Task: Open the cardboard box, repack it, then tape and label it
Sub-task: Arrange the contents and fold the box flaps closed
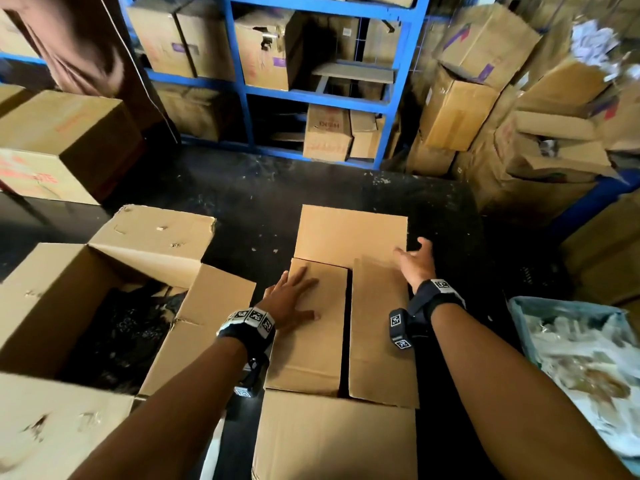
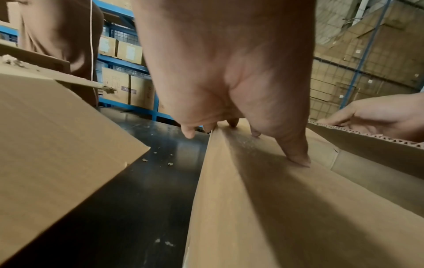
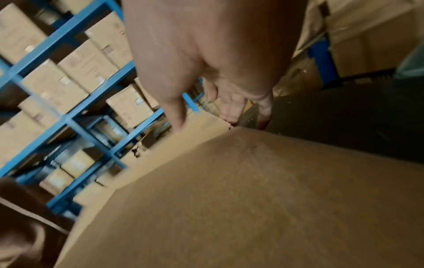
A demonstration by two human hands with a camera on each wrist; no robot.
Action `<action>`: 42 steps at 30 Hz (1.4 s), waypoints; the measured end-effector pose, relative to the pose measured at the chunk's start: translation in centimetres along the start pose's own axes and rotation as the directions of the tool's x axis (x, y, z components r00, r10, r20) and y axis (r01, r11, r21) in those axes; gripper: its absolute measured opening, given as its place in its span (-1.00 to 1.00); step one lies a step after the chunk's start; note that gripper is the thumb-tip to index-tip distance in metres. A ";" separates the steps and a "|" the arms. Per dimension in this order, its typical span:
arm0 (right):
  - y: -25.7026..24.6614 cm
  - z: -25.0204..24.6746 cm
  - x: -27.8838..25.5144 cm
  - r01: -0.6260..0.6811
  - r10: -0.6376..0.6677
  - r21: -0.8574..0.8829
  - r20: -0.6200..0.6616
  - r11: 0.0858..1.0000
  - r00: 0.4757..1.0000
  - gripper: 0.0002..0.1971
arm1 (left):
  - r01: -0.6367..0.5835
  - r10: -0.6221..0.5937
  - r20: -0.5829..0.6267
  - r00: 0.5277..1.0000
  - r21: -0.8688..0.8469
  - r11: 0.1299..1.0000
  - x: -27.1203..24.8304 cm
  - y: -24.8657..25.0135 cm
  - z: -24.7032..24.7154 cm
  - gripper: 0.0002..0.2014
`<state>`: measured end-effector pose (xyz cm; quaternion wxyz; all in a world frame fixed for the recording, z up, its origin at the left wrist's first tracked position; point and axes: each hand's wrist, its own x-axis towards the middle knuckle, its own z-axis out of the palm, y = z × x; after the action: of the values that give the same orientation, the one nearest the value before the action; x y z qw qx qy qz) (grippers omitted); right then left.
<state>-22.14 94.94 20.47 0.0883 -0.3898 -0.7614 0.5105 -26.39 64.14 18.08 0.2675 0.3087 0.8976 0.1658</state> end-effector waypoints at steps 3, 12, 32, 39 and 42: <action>0.4 -1.3 -0.5 0.045 -0.041 0.140 -0.028 0.989 0.999 -0.61 | 0.074 -0.094 -0.118 0.989 -0.167 0.983 -0.4 -0.2 0.3 0.19; 3.1 -5.1 -5.3 0.154 -0.183 0.132 0.248 0.979 0.951 -0.69 | -0.083 -0.043 -0.340 0.939 -0.348 0.934 -2.2 -0.7 -0.9 0.32; 4.4 -5.9 -6.5 0.365 -0.296 -0.164 0.335 0.917 0.894 -0.61 | -0.152 0.294 -0.440 0.848 0.329 0.932 -2.8 3.0 -2.8 -0.58; 6.7 -7.0 -7.9 0.453 -0.201 -0.393 0.536 0.800 0.820 -0.23 | -0.214 0.283 -0.246 0.927 0.275 0.937 -4.7 1.1 0.5 -0.59; 7.0 -7.2 -9.3 0.402 -0.162 -0.373 0.532 0.836 0.831 -0.28 | -0.162 0.213 -0.216 0.953 0.229 0.960 -5.7 1.1 1.4 -0.53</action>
<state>-8.46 94.89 20.28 -0.1234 -0.1399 -0.9096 0.3713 -21.27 61.49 19.58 0.1066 0.3971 0.9021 0.1314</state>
